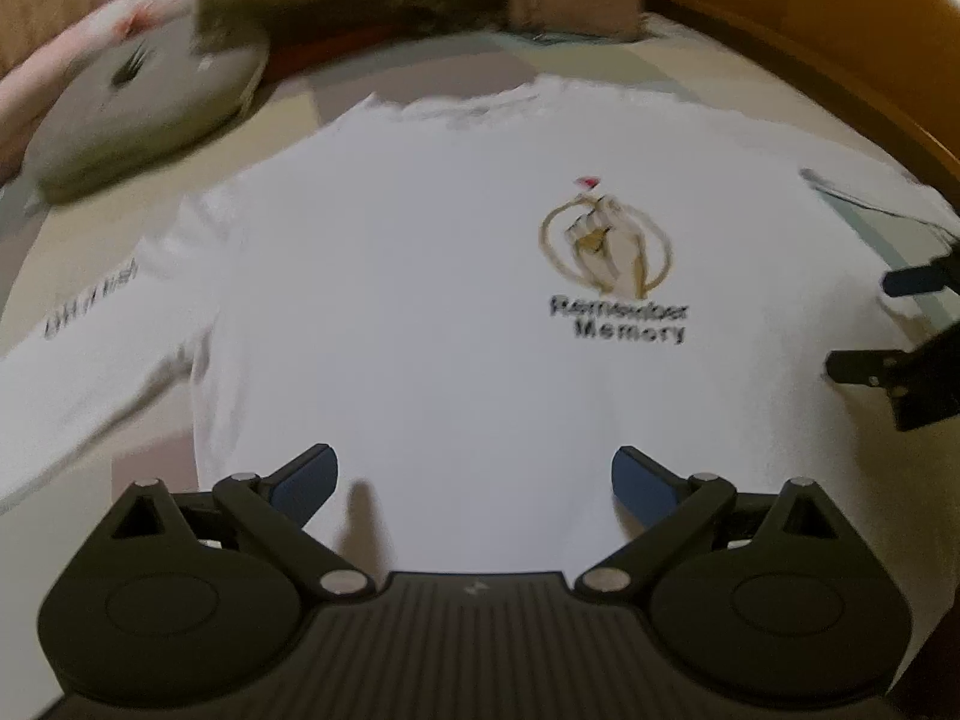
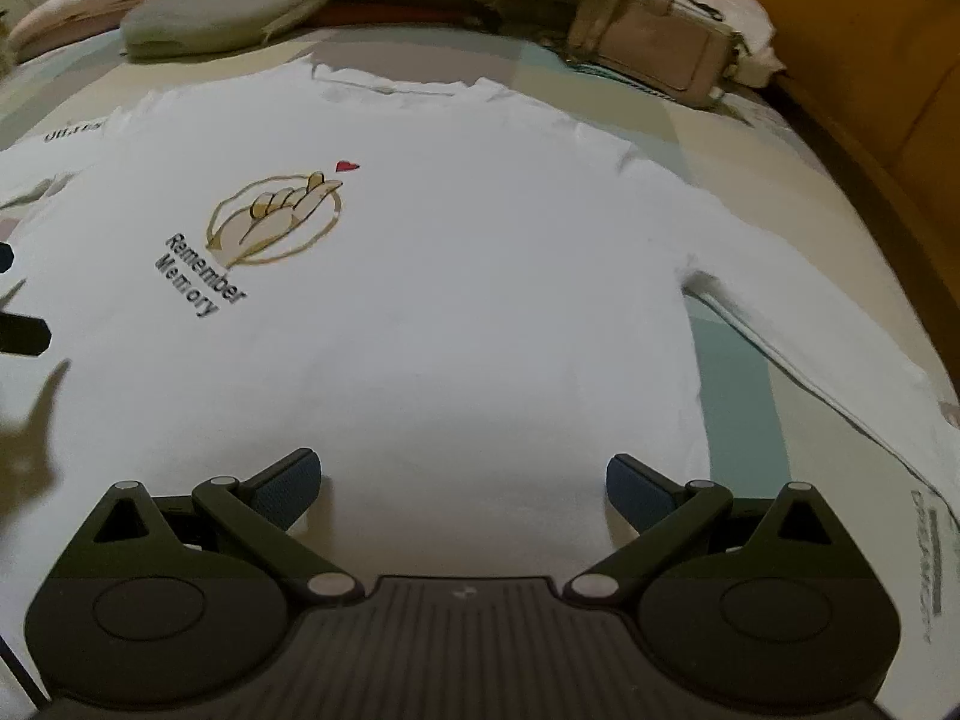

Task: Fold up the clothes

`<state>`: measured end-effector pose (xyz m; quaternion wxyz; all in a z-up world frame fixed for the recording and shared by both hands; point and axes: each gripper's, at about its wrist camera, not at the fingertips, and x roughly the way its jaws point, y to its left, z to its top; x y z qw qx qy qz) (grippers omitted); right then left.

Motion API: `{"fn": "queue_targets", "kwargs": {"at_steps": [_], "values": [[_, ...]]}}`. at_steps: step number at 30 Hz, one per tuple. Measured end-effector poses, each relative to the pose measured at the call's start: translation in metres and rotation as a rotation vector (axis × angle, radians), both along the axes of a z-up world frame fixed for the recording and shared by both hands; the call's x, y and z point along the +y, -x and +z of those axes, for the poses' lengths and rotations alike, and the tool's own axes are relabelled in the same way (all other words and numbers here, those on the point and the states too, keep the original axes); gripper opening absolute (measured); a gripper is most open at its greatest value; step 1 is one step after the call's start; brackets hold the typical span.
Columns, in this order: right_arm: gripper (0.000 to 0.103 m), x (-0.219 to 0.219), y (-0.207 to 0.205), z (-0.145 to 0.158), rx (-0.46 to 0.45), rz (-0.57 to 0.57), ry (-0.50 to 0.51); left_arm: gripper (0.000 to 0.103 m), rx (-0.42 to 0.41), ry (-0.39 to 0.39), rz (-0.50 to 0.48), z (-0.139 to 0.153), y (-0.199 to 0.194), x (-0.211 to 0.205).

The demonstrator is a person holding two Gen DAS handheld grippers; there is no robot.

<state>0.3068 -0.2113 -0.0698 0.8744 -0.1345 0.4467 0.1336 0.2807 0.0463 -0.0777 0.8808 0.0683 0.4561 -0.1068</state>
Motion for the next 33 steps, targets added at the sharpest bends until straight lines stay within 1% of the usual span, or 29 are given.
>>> {"fn": "queue_targets", "kwargs": {"at_steps": [3,5,8,11,12,14,15,17,20,22,24,26,28,29,30,32,33], "values": [[0.103,0.015,0.002,0.007,0.000,-0.031,-0.010,0.098,-0.020,0.012,-0.040,0.001,-0.009,0.000],[0.103,0.025,0.001,0.009,-0.004,-0.054,-0.017,0.098,-0.029,0.018,-0.048,-0.001,-0.014,0.001],[0.103,0.037,0.000,0.007,-0.019,-0.077,-0.029,0.098,-0.010,0.032,-0.062,-0.010,-0.013,0.008],[0.103,0.043,0.000,-0.007,-0.015,-0.097,-0.049,0.098,0.031,0.016,-0.036,-0.027,-0.003,0.021],[0.103,0.043,0.000,-0.015,0.008,-0.109,-0.063,0.099,0.017,0.015,-0.023,-0.028,0.004,0.023],[0.103,0.035,0.009,-0.021,-0.009,-0.141,-0.119,0.099,-0.011,0.014,0.004,-0.029,0.016,0.027],[0.103,0.033,0.013,-0.023,-0.019,-0.136,-0.129,0.099,-0.014,0.015,0.029,-0.029,0.019,0.026],[0.103,0.029,0.022,-0.025,-0.048,-0.090,-0.128,0.099,-0.012,0.022,0.091,-0.027,0.019,0.024],[0.103,0.023,0.027,-0.027,-0.067,-0.030,-0.137,0.099,-0.005,0.032,0.212,-0.024,0.010,0.023],[0.103,0.020,0.026,-0.027,-0.069,-0.006,-0.143,0.099,-0.018,0.044,0.293,-0.019,0.001,0.024],[0.103,0.021,0.023,-0.026,-0.060,0.027,-0.137,0.099,-0.042,0.068,0.355,-0.012,-0.009,0.026],[0.103,0.020,0.015,-0.022,-0.005,0.083,-0.128,0.099,-0.052,0.079,0.391,-0.009,-0.018,0.026],[0.103,0.019,0.002,-0.016,0.059,0.137,-0.126,0.099,-0.055,0.080,0.395,-0.010,-0.028,0.024],[0.103,0.018,-0.004,-0.013,0.068,0.135,-0.138,0.099,-0.057,0.080,0.390,-0.011,-0.033,0.022],[0.103,0.017,-0.009,-0.009,0.071,0.129,-0.151,0.099,-0.061,0.079,0.372,-0.011,-0.037,0.020],[0.103,0.018,-0.025,-0.002,0.055,0.069,-0.157,0.099,-0.058,0.053,0.323,-0.014,-0.042,0.017],[0.103,0.020,-0.034,-0.002,0.068,0.039,-0.150,0.099,-0.035,0.030,0.293,-0.018,-0.047,0.015]]}}
